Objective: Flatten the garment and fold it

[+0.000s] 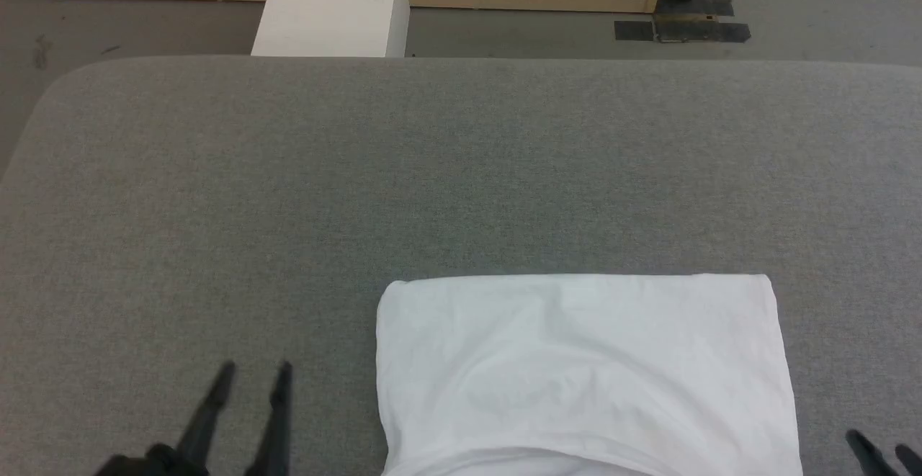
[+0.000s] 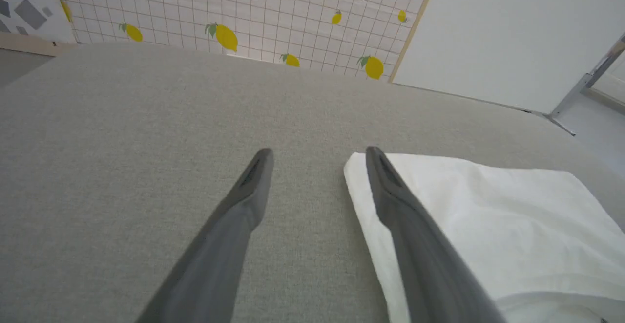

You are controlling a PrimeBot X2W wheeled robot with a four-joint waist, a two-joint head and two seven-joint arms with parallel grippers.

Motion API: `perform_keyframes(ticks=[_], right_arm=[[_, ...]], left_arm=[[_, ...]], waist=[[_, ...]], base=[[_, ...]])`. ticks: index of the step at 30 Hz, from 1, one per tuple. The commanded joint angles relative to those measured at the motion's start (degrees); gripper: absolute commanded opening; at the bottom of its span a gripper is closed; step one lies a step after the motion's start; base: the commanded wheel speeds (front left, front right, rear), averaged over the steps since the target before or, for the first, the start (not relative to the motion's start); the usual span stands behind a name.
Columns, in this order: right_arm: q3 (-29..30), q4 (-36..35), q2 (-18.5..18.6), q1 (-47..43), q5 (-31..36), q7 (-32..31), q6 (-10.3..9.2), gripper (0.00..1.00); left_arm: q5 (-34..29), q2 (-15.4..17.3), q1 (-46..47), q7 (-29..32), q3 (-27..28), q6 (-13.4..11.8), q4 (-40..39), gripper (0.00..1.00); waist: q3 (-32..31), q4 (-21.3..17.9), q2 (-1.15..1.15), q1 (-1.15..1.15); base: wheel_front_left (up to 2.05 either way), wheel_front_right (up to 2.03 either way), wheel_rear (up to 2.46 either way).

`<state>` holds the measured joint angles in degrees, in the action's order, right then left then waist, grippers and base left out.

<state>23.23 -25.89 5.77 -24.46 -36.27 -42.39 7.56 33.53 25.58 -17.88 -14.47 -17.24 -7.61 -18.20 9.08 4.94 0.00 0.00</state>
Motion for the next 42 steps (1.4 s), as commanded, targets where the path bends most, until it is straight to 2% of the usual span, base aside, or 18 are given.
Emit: perform_keyframes(ticks=[1,4,9,15,22,23,24,25,29,34,39,42], right_arm=[[-0.2,0.6,-0.5,2.1,1.5,1.2,-0.08,1.0],[-1.8,2.3,-0.4,4.4,4.3,2.6,-0.08,1.0],[-5.7,6.6,0.2,7.5,7.7,3.3,-0.08,1.0],[-8.1,12.7,1.6,10.0,9.6,4.4,-0.08,1.0],[-10.1,19.5,3.2,12.1,10.1,5.7,-0.08,1.0],[-10.8,20.4,3.3,12.4,9.6,5.4,-0.08,0.87],[-11.4,20.9,3.3,12.5,9.1,5.0,-0.08,0.38],[-12.3,21.5,3.6,12.7,8.5,4.5,-0.08,0.0],[-14.2,22.3,4.6,13.3,7.4,3.5,-0.08,0.0],[-12.5,22.8,5.2,15.1,7.8,5.3,-0.08,0.0],[-6.6,23.9,5.9,17.9,8.9,7.2,-0.08,0.0],[-1.1,25.2,7.4,19.2,10.0,7.7,-0.08,0.0]], left_arm=[[-1.9,-1.6,1.8,-0.4,1.8,-1.4,-1.5,1.0],[-6.1,-5.4,3.7,-0.5,4.7,-3.7,-4.2,1.0],[-12.0,-9.7,5.3,-0.5,4.8,-4.2,-3.9,1.0],[-16.0,-11.3,7.0,-0.5,3.9,-3.0,-1.3,1.0],[-18.7,-12.1,7.8,-0.5,4.4,-2.9,0.5,1.0],[-18.9,-12.3,7.8,-0.5,4.4,-2.8,0.7,1.0],[-19.0,-12.4,7.8,-0.5,4.3,-2.7,0.9,1.0],[-19.0,-12.6,7.8,-0.5,4.3,-2.5,1.1,1.0],[-19.1,-13.2,7.9,-0.5,4.4,-2.0,1.7,1.0],[-19.1,-13.6,8.0,-0.5,5.2,-1.5,2.4,1.0],[-18.8,-14.1,7.5,-0.5,5.8,-1.0,2.8,1.0],[-18.7,-14.3,7.4,-0.5,5.9,-0.5,3.2,1.0]], waist=[[0.0,0.2,0.0,0.0],[0.4,0.4,0.0,0.0],[1.1,0.9,0.0,0.0],[2.4,1.9,0.0,0.0],[3.3,3.0,0.0,0.0],[3.3,3.1,0.0,0.0],[3.4,3.3,0.0,0.0],[3.4,3.4,0.0,0.0],[3.4,3.7,0.0,0.0],[2.7,3.7,0.0,0.0],[2.0,2.8,0.0,0.0],[1.8,2.3,0.0,0.0]], base=[[0.0,0.0,0.0],[0.0,0.0,0.0],[0.0,0.0,0.0],[0.0,0.0,0.0],[0.0,0.0,0.0],[0.0,0.0,0.0],[0.0,0.0,0.0],[0.0,0.0,0.0],[0.0,0.0,0.0],[0.0,0.0,0.0],[0.0,0.0,0.0],[0.0,0.0,0.0]])
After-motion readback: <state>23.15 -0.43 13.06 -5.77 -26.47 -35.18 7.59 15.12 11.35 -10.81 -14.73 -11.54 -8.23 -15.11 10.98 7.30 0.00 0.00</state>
